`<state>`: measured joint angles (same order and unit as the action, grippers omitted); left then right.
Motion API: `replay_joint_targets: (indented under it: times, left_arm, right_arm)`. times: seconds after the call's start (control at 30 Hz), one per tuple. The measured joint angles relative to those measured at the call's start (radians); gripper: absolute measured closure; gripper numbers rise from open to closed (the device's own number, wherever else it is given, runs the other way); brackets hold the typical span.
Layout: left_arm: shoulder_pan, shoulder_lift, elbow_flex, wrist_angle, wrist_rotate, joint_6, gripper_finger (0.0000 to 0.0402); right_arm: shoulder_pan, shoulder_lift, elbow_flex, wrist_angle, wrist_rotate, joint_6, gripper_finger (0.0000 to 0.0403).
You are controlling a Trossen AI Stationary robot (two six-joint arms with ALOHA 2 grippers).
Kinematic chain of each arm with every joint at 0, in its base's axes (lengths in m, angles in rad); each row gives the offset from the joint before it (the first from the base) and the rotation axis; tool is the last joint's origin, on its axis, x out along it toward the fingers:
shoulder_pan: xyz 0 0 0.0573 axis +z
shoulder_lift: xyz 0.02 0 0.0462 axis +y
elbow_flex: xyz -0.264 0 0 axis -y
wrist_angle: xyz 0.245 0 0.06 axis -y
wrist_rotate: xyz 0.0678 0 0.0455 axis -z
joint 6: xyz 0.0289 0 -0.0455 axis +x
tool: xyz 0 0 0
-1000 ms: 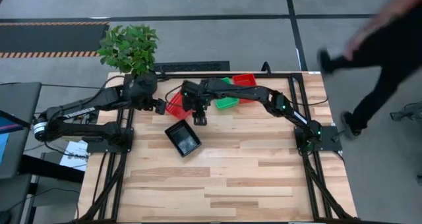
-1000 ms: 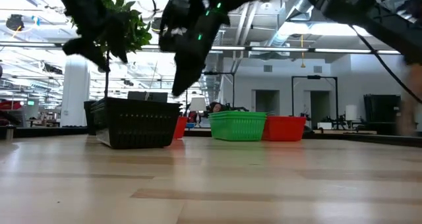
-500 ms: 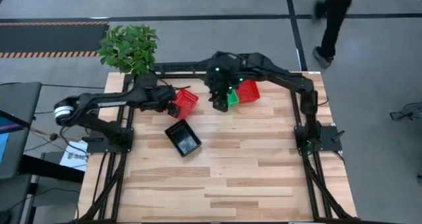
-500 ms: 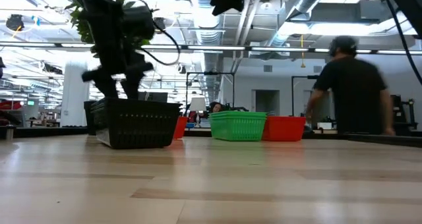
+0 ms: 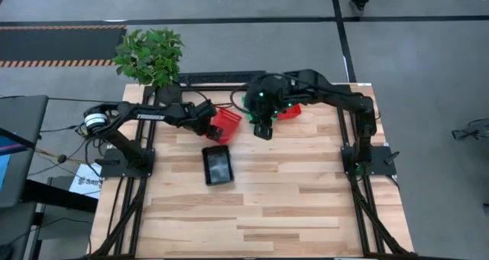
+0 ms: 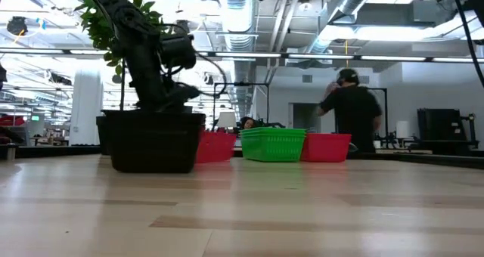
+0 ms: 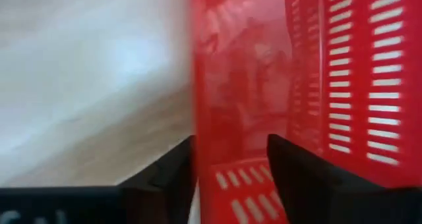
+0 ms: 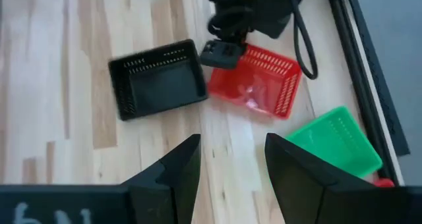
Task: Stack baskets by color
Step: Stack the left red bin on the stacked red bins
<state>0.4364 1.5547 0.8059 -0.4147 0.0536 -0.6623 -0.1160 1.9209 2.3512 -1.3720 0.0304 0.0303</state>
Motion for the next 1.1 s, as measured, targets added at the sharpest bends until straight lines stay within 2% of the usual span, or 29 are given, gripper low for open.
replay_joint_targets:
  times: [0.27,0.4,0.6,0.77,1.0,1.1]
  left_arm:
    - [-0.068,0.000,0.018,0.043,0.038,-0.053,0.0345]
    - [-0.089,0.000,0.018,0.047,0.021,-0.062,0.0394]
    - [-0.110,-0.053,0.033,0.081,-0.010,-0.109,0.0400]
    - [-0.111,-0.119,0.085,0.072,-0.074,-0.111,0.0401]
    - [-0.118,-0.217,0.178,0.067,-0.257,-0.110,0.0401]
    - [-0.131,-0.241,0.224,0.067,-0.338,-0.064,0.0401]
  right_arm:
    - [0.027,0.015,-0.002,-0.031,0.092,0.062,0.0212]
    - [0.022,0.015,-0.038,-0.038,0.200,0.237,0.0212]
    - [0.017,0.014,-0.055,-0.200,0.310,0.488,0.0212]
    - [0.073,0.005,-0.092,-0.199,0.377,0.644,0.0212]
    - [0.141,-0.004,-0.116,-0.185,0.633,0.878,0.0184]
    - [0.145,-0.003,-0.115,-0.163,0.672,0.927,0.0162]
